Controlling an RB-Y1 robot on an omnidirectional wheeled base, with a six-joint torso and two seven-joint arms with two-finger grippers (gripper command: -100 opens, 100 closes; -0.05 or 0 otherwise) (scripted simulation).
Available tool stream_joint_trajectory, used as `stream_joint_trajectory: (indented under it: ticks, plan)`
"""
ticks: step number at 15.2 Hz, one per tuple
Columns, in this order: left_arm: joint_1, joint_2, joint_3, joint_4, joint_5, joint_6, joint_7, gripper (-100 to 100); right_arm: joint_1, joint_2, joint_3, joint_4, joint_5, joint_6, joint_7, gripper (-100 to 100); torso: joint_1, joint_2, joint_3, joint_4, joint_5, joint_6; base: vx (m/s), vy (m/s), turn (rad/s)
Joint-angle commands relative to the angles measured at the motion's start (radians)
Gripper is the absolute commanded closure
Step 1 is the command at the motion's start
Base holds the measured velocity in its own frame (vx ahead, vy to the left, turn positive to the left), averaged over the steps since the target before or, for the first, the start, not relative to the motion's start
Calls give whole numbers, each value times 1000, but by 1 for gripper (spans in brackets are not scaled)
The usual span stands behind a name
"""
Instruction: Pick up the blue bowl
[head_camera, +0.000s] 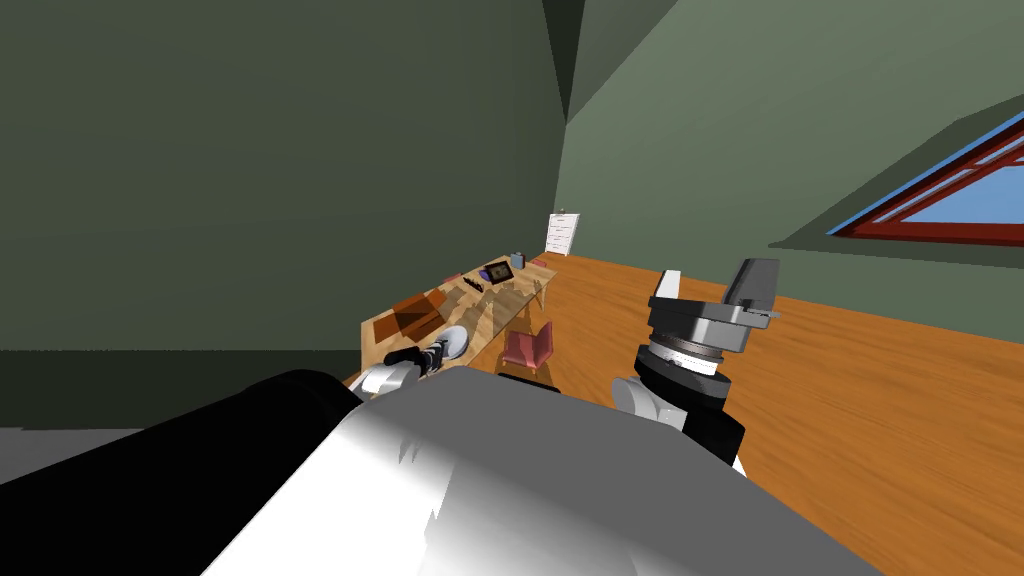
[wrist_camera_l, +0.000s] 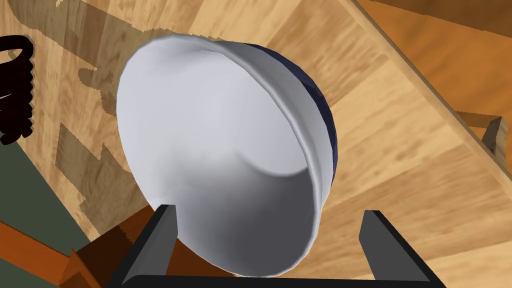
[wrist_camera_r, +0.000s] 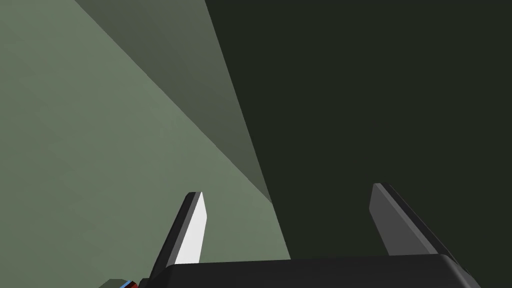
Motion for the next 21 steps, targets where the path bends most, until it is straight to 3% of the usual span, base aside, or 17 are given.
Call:
stream_joint_trajectory:
  ticks: [1, 15, 19, 20, 21]
  plan:
    - [12, 7, 14, 1, 23, 50, 8, -100, 0, 0, 0, 0, 0, 0, 0, 0, 0, 0, 0, 0, 0, 0, 29, 12, -126]
    - [41, 26, 58, 22, 99, 293, 38, -100, 0, 0, 0, 0, 0, 0, 0, 0, 0, 0, 0, 0, 0, 0, 31, 13, -97]
    - [47, 29, 67, 26, 114, 337, 44, -100, 0, 0, 0, 0, 0, 0, 0, 0, 0, 2, 1, 0, 0, 0, -9, 11, -39]
    - [48, 28, 65, 21, 109, 319, 42, -100, 0, 0, 0, 0, 0, 0, 0, 0, 0, 3, 2, 1, 0, 0, -8, 9, -22]
    - [37, 22, 57, 51, 102, 306, 37, -100, 0, 0, 0, 0, 0, 0, 0, 0, 0, 3, 2, 1, 0, 0, -3, 4, -22]
